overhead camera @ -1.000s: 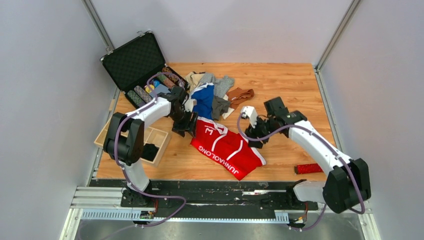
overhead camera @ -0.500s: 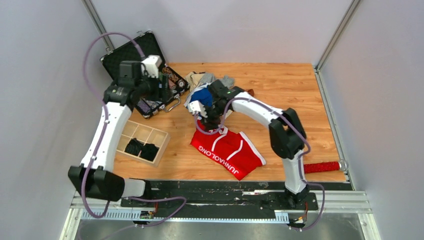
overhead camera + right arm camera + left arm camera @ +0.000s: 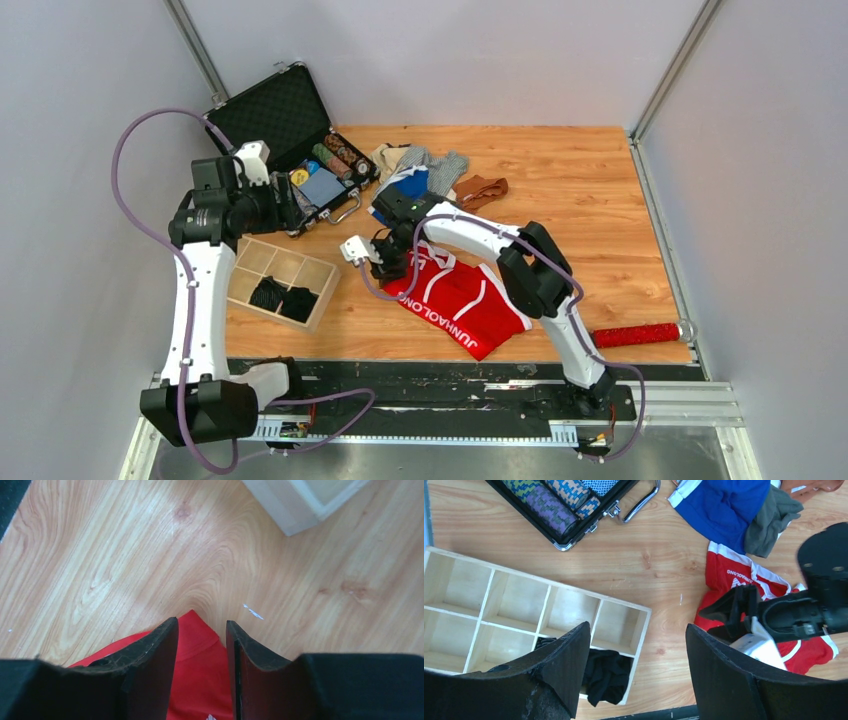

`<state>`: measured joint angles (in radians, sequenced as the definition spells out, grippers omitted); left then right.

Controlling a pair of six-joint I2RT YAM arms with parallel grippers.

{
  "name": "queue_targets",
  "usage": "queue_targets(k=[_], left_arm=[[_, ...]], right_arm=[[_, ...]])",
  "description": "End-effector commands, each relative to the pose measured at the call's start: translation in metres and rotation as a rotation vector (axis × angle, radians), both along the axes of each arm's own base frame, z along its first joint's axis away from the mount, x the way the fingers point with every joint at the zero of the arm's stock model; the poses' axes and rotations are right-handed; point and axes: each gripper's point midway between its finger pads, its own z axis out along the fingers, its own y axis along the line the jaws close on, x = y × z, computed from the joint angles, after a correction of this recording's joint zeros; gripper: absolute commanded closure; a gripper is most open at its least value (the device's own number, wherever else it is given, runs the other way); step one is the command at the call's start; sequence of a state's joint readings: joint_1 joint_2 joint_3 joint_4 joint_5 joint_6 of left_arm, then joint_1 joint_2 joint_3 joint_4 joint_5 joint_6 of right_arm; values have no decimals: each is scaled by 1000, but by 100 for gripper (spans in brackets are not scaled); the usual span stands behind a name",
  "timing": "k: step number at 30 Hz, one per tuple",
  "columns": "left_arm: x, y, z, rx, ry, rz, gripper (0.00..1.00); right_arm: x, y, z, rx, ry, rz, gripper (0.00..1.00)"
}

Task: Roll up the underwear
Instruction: Flatten out the underwear at the center of the board.

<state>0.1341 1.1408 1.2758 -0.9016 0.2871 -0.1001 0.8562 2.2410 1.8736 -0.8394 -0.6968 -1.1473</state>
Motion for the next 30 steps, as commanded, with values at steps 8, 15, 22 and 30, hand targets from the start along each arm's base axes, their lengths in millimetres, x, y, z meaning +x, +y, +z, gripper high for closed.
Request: queue_targets(k=[8, 15, 22, 30], left_arm=[[-10, -4, 17, -32, -66, -3, 23], [-11, -7, 13, -56, -69, -5, 23], [-8, -8, 11, -63, -71, -4, 24], [7, -3, 26, 6, -158, -55, 24]], right_arm=[[1, -24, -64, -140, -91, 118, 56], [-7, -40, -91, -241, -69, 175, 71], [-4, -36, -84, -297, 5, 111, 100], [47, 2, 92, 79, -27, -288, 100]])
